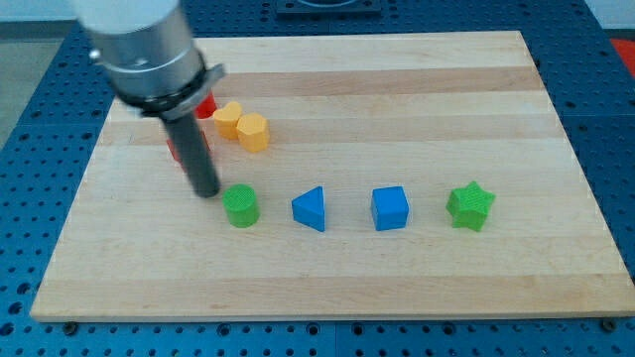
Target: Nudge the red star up a bit
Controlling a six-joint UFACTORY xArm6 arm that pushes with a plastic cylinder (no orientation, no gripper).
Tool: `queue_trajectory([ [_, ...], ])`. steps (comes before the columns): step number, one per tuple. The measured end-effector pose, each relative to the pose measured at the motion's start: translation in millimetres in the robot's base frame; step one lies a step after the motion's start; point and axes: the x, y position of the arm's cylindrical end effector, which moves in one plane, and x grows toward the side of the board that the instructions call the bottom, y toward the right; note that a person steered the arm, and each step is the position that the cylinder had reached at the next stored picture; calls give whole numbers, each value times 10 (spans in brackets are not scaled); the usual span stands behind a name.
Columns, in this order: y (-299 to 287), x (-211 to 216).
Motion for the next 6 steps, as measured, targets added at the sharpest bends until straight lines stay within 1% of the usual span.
queue_trajectory([
  [1,343,-18],
  [3,343,164],
  [4,343,168],
  [5,340,-88],
  [6,146,-95],
])
